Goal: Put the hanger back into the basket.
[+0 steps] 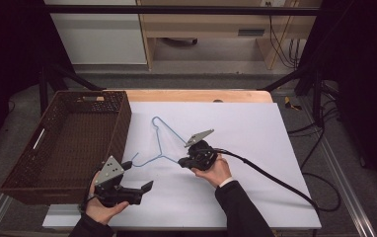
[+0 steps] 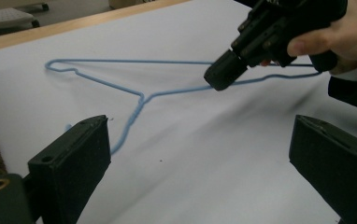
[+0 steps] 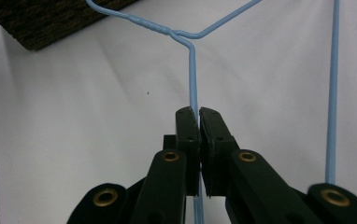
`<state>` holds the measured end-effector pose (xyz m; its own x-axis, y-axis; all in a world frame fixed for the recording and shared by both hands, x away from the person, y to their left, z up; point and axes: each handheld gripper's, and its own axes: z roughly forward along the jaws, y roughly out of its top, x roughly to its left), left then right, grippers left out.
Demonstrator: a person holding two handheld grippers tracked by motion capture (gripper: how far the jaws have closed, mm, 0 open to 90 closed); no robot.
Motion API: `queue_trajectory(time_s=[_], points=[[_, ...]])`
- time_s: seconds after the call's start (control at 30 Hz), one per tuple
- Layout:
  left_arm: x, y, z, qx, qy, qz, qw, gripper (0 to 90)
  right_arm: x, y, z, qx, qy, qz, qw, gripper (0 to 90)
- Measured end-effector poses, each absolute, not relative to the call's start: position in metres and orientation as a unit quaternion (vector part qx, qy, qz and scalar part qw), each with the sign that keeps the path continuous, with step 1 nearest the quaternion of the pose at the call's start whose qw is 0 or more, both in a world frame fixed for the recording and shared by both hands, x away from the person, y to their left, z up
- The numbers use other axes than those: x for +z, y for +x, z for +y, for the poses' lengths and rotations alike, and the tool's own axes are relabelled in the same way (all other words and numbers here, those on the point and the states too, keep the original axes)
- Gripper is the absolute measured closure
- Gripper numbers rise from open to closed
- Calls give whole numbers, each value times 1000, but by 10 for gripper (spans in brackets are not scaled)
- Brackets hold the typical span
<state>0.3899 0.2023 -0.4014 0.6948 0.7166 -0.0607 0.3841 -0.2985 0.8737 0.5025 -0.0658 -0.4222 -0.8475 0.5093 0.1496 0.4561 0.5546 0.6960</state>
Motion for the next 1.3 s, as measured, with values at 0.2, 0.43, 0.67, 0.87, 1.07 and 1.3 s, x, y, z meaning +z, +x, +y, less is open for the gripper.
queue_trajectory(time_s=[0.2, 0.43, 0.67, 0.87, 1.07, 1.3], points=[[-418, 391, 194, 160, 793, 358, 466, 57, -418, 502, -68, 391, 273, 878, 37, 879], [-431, 399, 195, 148, 788, 379, 462, 62, -413, 501, -72, 401, 275, 873, 38, 879], [-440, 413, 195, 144, 781, 396, 460, 70, -412, 501, -74, 406, 277, 870, 36, 878], [-441, 426, 192, 144, 776, 401, 465, 82, -410, 500, -76, 409, 275, 869, 35, 879], [-442, 441, 186, 143, 762, 403, 486, 119, -408, 499, -77, 412, 275, 868, 35, 879], [-441, 454, 184, 150, 743, 410, 508, 168, -408, 497, -79, 414, 276, 867, 35, 878]])
